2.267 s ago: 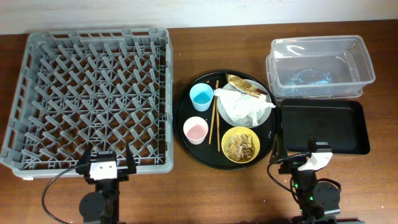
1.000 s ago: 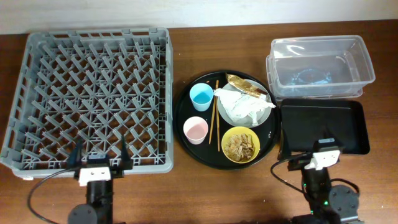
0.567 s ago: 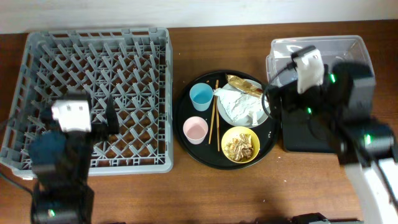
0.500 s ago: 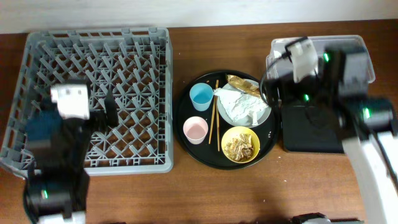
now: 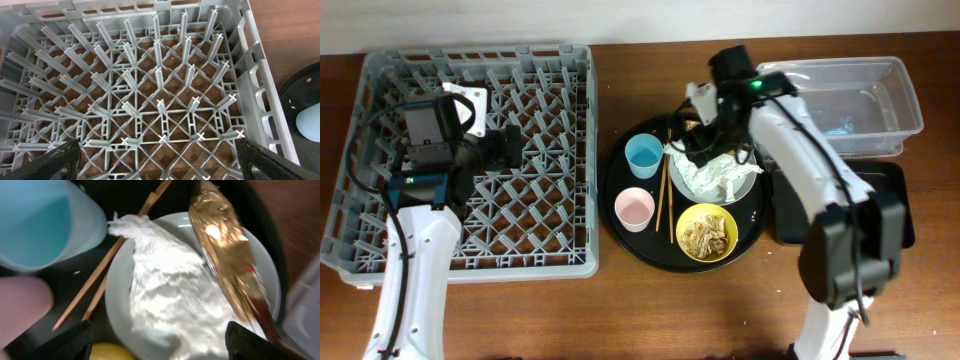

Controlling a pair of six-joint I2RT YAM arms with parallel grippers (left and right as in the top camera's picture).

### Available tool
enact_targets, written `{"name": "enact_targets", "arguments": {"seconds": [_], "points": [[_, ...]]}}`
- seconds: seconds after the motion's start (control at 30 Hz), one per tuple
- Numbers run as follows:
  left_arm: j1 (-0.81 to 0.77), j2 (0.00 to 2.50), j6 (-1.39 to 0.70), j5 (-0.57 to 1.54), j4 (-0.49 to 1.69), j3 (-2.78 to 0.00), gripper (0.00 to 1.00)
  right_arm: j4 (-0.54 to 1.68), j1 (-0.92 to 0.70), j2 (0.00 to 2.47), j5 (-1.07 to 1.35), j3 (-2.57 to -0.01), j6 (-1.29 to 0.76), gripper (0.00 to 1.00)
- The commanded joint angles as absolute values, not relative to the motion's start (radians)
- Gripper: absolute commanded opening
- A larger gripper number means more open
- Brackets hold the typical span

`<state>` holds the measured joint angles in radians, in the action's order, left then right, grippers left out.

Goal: Sort waste into correct bins and load items into the dishwasher rack
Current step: 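Grasp the white tissue with the right gripper and drop it into the clear bin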

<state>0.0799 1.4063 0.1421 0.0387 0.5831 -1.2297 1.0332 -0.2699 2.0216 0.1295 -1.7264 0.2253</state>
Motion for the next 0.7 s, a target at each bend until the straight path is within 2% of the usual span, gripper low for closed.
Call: {"name": "enact_targets", "arguments": {"seconds": [0.0,0.2,0.27,0.3,0.37,0.4,0.47,0.6,0.67], "points": [[0.083,1.410,0.144,0.049,0.586,-1.243,0.99,1.004,-0.276,2.118,0.026,-1.742,0.235,0.85],[0.083,1.410,0.144,0.049,0.586,-1.243,0.99,0.950,-0.276,2.251,-0.028,-1.741,0.236,0.86],[0.083,1.410,0.144,0.049,0.586,-1.243,0.99,0.946,-0.276,2.271,-0.031,-1.741,0.235,0.77],[0.083,1.410,0.144,0.049,0.586,-1.243,0.99,0.945,-0.276,2.281,-0.031,-1.740,0.235,0.68],[0.083,1.410,0.144,0.049,0.586,-1.243,0.99,0.945,-0.276,2.290,-0.031,-1.731,0.235,0.43],[0.083,1.410,0.144,0.049,0.586,-1.243,0.99,0.946,-0.276,2.290,-0.031,-1.731,0.228,0.27],[0.083,1.410,0.144,0.049,0.586,-1.243,0.99,0.953,-0.276,2.290,-0.031,-1.734,0.216,0.04],[0.083,1.410,0.144,0.049,0.586,-1.243,0.99,1.063,-0.276,2.283,0.025,-1.829,0.197,0.04],[0.083,1.410,0.144,0.049,0.586,-1.243,0.99,1.181,-0.274,2.262,0.043,-1.985,0.136,0.04]]}}
